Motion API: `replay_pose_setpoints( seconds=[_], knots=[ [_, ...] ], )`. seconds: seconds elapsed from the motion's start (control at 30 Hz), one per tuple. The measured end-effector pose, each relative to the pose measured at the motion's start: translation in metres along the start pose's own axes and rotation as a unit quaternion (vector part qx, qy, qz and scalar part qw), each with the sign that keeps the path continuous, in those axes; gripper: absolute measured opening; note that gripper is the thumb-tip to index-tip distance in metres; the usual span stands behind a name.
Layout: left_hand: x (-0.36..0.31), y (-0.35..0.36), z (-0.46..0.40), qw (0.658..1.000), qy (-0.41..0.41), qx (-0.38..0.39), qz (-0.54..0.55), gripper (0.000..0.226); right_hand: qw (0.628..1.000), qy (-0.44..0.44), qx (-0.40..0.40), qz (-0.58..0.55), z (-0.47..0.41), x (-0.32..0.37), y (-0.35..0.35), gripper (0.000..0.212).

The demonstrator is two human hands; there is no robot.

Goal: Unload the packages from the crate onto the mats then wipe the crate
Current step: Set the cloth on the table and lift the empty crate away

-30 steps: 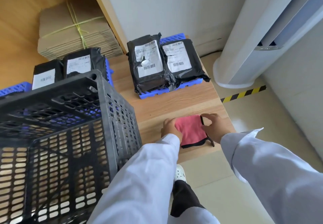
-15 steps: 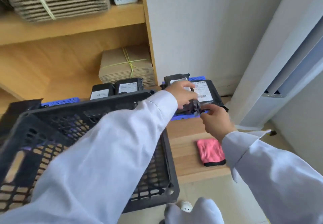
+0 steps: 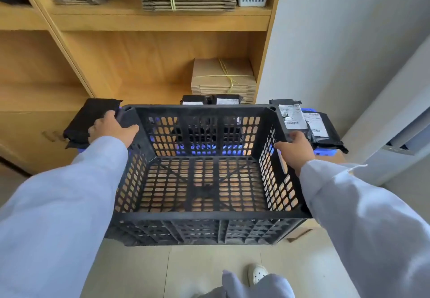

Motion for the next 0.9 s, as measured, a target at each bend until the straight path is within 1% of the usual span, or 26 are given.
replay_pose_setpoints(
  seconds=[0.1,0.13,0.2,0.23,0.27,0.3,0.33,0.37,0.4,0.43,0.47,0.53,0.67,0.73,0.8,0.83,0.9],
  knots=[
    [0.038,0.018,-0.007,0.992,-0.095,0.076,0.035,0.074,0.998,0.045,-0.038,0.004,-0.004,-0.003,0.001,0.039],
    [0.046,0.021,-0.008,0.988,-0.112,0.091,0.047,0.072,0.997,0.071,-0.035,-0.001,-0.007,-0.007,0.005,0.034],
    [0.05,0.024,-0.007,0.984,-0.138,0.097,0.061,0.064,0.992,0.118,-0.003,-0.04,-0.012,-0.013,0.011,0.019],
    [0.052,0.023,-0.008,0.981,-0.155,0.093,0.07,0.058,0.992,0.12,0.002,-0.043,-0.015,-0.015,0.014,0.016],
    [0.054,0.024,-0.009,0.976,-0.171,0.093,0.095,0.052,0.993,0.115,0.009,-0.024,-0.017,-0.015,0.016,0.017],
    [0.054,0.026,-0.008,0.966,-0.193,0.11,0.13,0.046,0.994,0.107,0.014,-0.004,-0.017,-0.014,0.016,0.018],
    [0.055,0.03,-0.008,0.952,-0.211,0.134,0.176,0.041,0.994,0.106,0.014,0.008,-0.015,-0.011,0.015,0.014],
    [0.057,0.035,-0.008,0.939,-0.227,0.159,0.205,0.039,0.993,0.114,0.026,0.011,-0.013,-0.01,0.015,0.009],
    [0.059,0.04,-0.008,0.929,-0.237,0.181,0.217,0.039,0.992,0.121,0.025,0.016,-0.011,-0.009,0.015,0.011],
    [0.062,0.042,-0.01,0.926,-0.244,0.192,0.215,0.039,0.992,0.123,0.022,0.019,-0.013,-0.01,0.016,0.013],
    [0.065,0.046,-0.011,0.923,-0.249,0.197,0.216,0.038,0.992,0.125,0.013,0.022,-0.014,-0.01,0.016,0.011],
    [0.065,0.046,-0.011,0.923,-0.261,0.191,0.211,0.036,0.993,0.117,0.0,0.021,-0.018,-0.011,0.017,0.006],
    [0.061,0.041,-0.006,0.939,-0.243,0.113,0.215,0.032,0.993,0.115,0.003,0.014,-0.022,-0.017,0.017,0.006],
    [0.064,0.04,-0.005,0.943,-0.228,0.088,0.225,0.041,0.993,0.113,0.014,0.002,-0.023,-0.019,0.018,0.011],
    [0.072,0.036,-0.001,0.944,-0.232,0.081,0.221,0.044,0.994,0.104,0.022,-0.001,-0.021,-0.018,0.019,0.015],
    [0.077,0.033,0.004,0.939,-0.249,0.078,0.224,0.043,0.995,0.093,0.028,0.003,-0.02,-0.018,0.02,0.018],
    [0.084,0.028,0.021,0.933,-0.271,0.086,0.223,0.031,0.997,0.075,0.035,0.011,-0.016,-0.019,0.021,0.028]
  ],
)
Point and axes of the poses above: each hand's wrist, its own z-axis away from the middle knuckle, its own y-axis out of the palm, x = y × z, the point moved 6 cm from there along -z, towards the middle knuckle, and after that the axes turned 13 degrees about -x, right-handed, at the moved point
